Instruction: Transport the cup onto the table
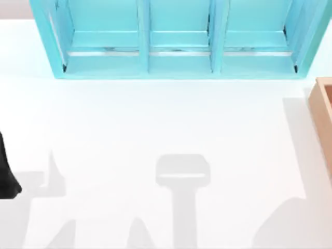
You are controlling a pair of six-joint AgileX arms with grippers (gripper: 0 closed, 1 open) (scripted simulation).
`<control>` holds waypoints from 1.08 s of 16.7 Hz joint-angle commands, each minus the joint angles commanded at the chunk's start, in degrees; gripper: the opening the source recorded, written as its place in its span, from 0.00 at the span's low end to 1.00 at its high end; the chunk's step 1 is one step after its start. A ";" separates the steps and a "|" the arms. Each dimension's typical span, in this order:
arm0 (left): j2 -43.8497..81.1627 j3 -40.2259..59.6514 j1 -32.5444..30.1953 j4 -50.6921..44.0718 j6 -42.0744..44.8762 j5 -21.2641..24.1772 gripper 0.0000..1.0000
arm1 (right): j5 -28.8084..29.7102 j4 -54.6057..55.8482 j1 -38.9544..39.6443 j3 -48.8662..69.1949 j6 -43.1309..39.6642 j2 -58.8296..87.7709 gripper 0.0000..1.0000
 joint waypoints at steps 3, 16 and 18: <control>0.00 0.00 0.00 0.00 0.00 0.00 1.00 | 0.00 0.00 0.00 0.00 0.00 0.00 0.10; 0.00 0.00 0.00 0.00 0.00 0.00 1.00 | -0.01 -2.33 2.23 1.59 2.13 -1.09 0.00; 0.00 0.00 0.00 0.00 0.00 0.00 1.00 | -0.01 -6.93 6.09 4.01 5.76 -2.98 0.00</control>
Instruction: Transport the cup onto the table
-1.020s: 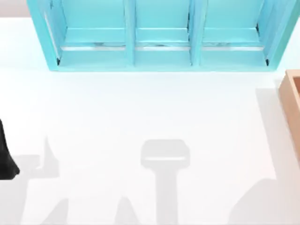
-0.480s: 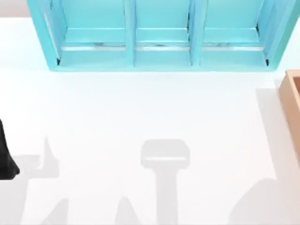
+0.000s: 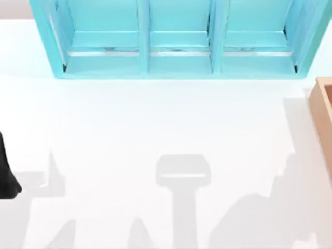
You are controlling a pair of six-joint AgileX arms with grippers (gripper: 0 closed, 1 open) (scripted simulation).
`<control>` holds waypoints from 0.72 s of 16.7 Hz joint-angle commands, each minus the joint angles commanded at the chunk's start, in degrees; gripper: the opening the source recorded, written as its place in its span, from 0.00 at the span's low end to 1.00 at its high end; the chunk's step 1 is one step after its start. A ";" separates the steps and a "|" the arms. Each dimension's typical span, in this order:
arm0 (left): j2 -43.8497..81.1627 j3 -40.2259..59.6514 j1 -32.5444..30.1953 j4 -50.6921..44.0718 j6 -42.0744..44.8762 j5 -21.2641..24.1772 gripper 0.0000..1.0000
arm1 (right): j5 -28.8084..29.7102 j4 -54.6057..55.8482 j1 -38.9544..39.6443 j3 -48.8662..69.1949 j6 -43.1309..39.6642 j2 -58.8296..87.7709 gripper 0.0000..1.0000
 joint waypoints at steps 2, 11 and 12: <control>0.00 0.00 0.00 0.00 0.00 0.00 1.00 | 0.01 -6.27 4.74 2.80 4.72 -2.58 0.00; 0.00 0.00 0.00 0.00 0.00 0.00 1.00 | -0.15 -15.66 13.18 7.49 13.64 -7.91 0.00; 0.00 0.00 0.00 0.00 0.00 0.00 1.00 | -0.14 -15.71 13.30 7.61 13.76 -7.79 0.00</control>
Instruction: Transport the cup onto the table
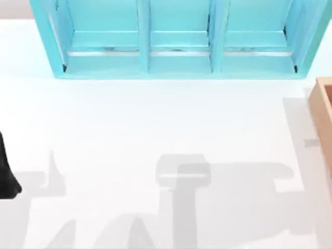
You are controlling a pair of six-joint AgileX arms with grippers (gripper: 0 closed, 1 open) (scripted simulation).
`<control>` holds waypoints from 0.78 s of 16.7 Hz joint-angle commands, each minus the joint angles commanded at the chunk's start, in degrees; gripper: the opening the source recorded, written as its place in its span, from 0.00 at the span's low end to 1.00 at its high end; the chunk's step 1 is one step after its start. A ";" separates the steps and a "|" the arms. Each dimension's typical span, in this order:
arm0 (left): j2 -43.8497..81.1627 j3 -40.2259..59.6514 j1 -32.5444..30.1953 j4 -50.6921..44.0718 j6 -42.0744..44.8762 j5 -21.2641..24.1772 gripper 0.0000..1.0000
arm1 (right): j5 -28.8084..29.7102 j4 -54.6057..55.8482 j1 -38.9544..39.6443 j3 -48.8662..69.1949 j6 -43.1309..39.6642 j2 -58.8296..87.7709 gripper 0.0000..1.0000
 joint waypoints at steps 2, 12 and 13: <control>0.00 0.00 0.00 0.00 0.00 0.00 1.00 | 0.04 -0.81 1.87 1.98 1.83 1.92 0.00; 0.00 0.00 0.00 0.00 0.00 0.00 1.00 | 0.37 -10.80 30.27 41.73 30.38 30.60 0.00; 0.00 0.00 0.00 0.00 0.00 0.00 1.00 | 0.40 -11.60 33.30 45.61 33.47 33.29 0.00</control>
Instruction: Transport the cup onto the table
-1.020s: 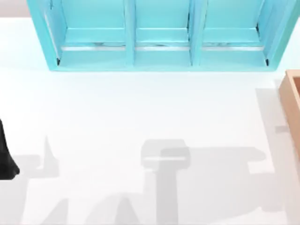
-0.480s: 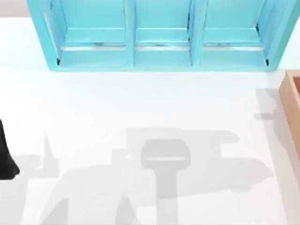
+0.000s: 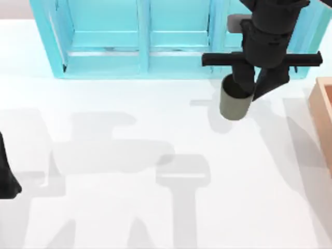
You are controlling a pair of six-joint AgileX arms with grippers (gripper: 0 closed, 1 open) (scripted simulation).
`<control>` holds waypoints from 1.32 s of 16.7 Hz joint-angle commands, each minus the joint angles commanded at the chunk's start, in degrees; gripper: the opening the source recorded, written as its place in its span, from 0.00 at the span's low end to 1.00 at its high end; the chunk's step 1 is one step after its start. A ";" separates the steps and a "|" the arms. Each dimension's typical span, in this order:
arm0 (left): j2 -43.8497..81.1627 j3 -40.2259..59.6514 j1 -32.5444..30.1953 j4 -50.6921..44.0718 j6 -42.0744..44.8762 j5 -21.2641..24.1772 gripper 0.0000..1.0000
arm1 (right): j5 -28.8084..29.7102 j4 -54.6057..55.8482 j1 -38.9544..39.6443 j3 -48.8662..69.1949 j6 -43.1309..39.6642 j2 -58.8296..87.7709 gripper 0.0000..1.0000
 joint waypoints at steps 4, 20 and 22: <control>0.00 0.00 0.00 0.00 0.00 0.00 1.00 | 0.10 -2.02 8.75 9.67 8.89 7.48 0.00; 0.00 0.00 0.00 0.00 0.00 0.00 1.00 | 0.13 11.98 11.02 -2.88 11.18 9.05 0.00; 0.00 0.00 0.00 0.00 0.00 0.00 1.00 | 0.13 12.04 11.03 -2.93 11.18 9.05 0.00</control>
